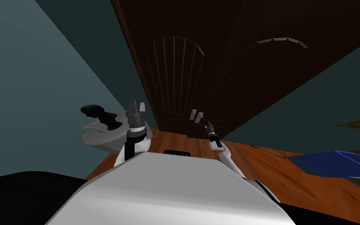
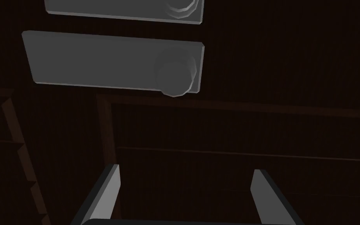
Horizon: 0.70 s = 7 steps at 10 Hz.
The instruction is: Pull the door open
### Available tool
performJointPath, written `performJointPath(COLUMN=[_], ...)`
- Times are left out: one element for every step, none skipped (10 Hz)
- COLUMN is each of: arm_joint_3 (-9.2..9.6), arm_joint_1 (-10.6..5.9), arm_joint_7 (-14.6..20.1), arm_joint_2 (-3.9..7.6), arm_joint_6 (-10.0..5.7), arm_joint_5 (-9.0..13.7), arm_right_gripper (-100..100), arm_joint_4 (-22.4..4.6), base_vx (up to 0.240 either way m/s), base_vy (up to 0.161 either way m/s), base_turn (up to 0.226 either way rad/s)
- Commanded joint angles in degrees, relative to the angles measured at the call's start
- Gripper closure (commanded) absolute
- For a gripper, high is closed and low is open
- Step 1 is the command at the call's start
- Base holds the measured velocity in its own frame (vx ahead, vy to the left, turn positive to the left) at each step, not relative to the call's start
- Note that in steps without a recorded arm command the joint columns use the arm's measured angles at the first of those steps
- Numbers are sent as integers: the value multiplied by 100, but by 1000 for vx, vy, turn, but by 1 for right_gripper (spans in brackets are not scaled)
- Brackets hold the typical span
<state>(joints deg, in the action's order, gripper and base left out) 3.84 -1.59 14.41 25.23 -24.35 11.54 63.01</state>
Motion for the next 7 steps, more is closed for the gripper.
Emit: performJointPath(arm_joint_3=[-109, -163, -193, -205, -197, -179, -130], arm_joint_1=[7, 15, 9, -14, -55, -94, -171], arm_joint_7=[-25, -46, -61, -74, -86, -93, -100], arm_joint_2=[45, 49, 42, 23, -9, -40, -100], arm_joint_6=[-6, -10, -15, -22, -30, -37, -50], arm_joint_5=[15, 19, 20, 17, 10, 2, -12], arm_right_gripper=[-100, -100, -100, -100, -100, -100, -100], arm_joint_4=[-148, -201, -232, -250, -252, -242, -210], base_vx=[85, 135, 164, 181, 207, 225, 241], base_vy=[-156, -140, -117, -49, 43, 87, 144], base_turn=[-131, -55, -13, 40, 79, 93, 174])
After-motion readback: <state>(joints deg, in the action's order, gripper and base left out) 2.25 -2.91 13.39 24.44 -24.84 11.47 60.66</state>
